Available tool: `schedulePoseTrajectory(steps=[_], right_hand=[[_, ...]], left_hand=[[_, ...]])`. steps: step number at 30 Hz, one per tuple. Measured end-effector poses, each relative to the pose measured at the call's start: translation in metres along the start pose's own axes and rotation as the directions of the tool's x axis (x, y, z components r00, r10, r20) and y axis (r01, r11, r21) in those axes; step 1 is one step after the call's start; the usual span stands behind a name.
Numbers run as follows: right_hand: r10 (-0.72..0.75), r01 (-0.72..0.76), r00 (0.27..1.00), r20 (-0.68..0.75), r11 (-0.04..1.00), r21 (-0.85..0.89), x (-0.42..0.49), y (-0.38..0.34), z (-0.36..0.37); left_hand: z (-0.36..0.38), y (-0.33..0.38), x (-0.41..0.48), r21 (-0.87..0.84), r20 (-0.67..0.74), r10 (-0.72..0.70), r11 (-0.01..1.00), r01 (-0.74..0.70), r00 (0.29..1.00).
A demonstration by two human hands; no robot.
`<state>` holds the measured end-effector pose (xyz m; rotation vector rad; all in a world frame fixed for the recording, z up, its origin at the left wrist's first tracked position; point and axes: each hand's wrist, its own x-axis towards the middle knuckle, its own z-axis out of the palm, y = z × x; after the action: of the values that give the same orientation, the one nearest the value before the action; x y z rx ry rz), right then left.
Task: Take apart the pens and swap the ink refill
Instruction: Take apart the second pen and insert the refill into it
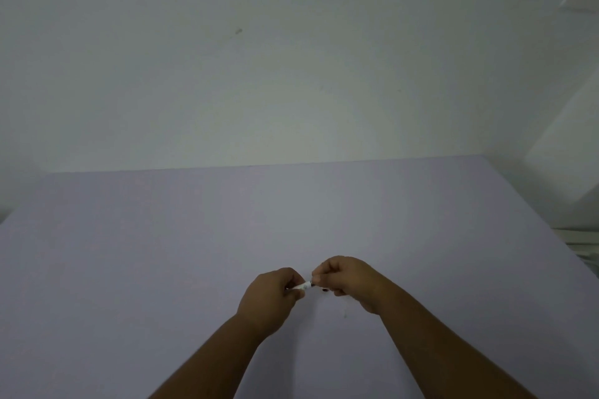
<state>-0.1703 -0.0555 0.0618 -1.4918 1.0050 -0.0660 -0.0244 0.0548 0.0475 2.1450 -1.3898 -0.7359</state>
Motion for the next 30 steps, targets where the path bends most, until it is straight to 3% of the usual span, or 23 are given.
schedulePoseTrajectory(steps=[8, 11, 16, 20, 22, 25, 27, 30], right_hand=[[0.024, -0.025, 1.000, -0.019, 0.996, -0.084, 0.005, 0.000, -0.001], [-0.013, 0.014, 1.000, 0.004, 0.999, -0.048, 0.006, 0.002, -0.001], [0.095, -0.095, 0.995, -0.005, 0.995, 0.037, 0.010, 0.000, -0.001], [0.128, -0.126, 0.991, 0.041, 0.991, -0.033, 0.018, -0.002, -0.002], [0.097, -0.101, 0.994, -0.049, 0.992, -0.080, 0.023, -0.004, -0.009], [0.002, -0.120, 0.932, -0.363, 0.946, -0.302, 0.043, -0.004, -0.023], [-0.030, -0.144, 0.914, -0.405, 0.909, -0.392, 0.054, 0.000, -0.023], [0.005, -0.217, 0.926, -0.378, 0.825, -0.522, 0.069, 0.011, -0.007]], left_hand=[[0.006, 0.001, 0.003, 0.007, 0.007, 0.015, 1.000, -0.015, 1.000], [0.003, 0.001, 0.005, 0.001, -0.004, 0.012, 1.000, -0.012, 1.000], [0.007, 0.000, 0.004, 0.049, -0.027, 0.036, 0.998, -0.034, 0.999], [0.010, -0.004, 0.006, 0.004, -0.005, -0.049, 0.999, 0.049, 0.999], [0.009, -0.006, 0.006, -0.082, 0.007, -0.124, 0.989, 0.125, 0.992], [0.009, -0.013, 0.008, -0.356, 0.057, -0.300, 0.885, 0.300, 0.952], [0.008, -0.017, 0.010, -0.536, 0.142, -0.411, 0.733, 0.419, 0.900], [0.007, -0.020, 0.009, -0.658, 0.270, -0.483, 0.538, 0.526, 0.833]])
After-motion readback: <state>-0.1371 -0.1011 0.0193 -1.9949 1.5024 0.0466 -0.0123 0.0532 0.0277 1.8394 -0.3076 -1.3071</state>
